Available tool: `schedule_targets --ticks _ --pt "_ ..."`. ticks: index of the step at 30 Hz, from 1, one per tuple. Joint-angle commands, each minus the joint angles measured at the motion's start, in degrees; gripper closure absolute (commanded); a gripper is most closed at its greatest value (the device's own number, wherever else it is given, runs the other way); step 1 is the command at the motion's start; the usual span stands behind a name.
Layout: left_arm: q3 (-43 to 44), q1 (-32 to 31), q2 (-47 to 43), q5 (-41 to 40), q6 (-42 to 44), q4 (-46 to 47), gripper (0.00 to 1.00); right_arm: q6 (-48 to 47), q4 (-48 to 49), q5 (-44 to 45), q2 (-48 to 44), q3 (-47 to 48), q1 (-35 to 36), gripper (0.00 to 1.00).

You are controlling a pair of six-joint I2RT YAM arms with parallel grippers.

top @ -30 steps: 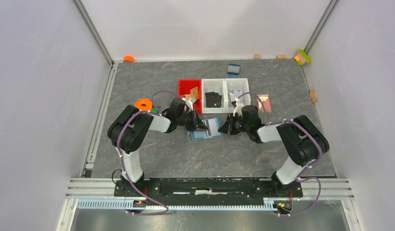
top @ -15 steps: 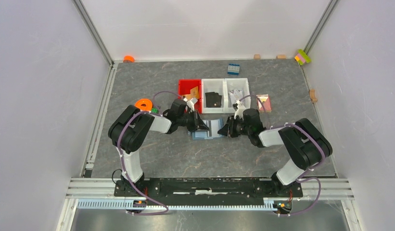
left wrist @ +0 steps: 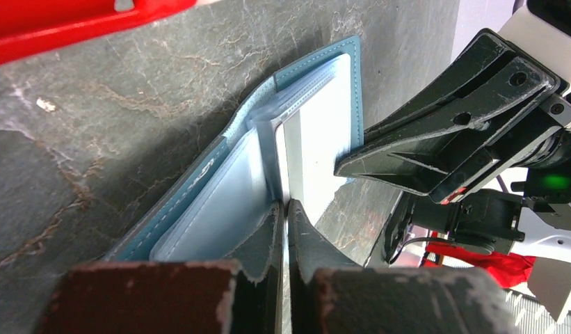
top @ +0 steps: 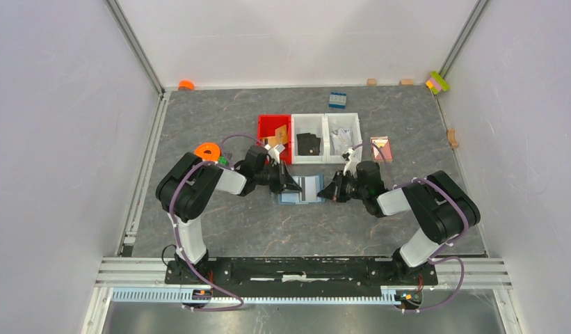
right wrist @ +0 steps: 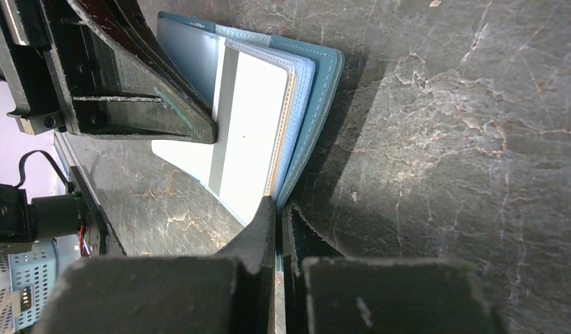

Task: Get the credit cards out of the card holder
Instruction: Remove the credit card from the card holder.

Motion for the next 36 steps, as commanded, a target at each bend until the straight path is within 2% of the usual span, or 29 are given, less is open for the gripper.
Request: schedule_targets --ticks 1,36 --pt "-0.8 0.7 -2.0 2.1 -1.1 1.2 0.98 0.1 1.6 -0.8 -0.3 -0.7 -0.6 1.0" --pt "-2.4 4.0 -4.6 0.5 1.1 -3.6 0.98 0.8 1.1 0.3 -0.7 -1.5 -2.0 1.0"
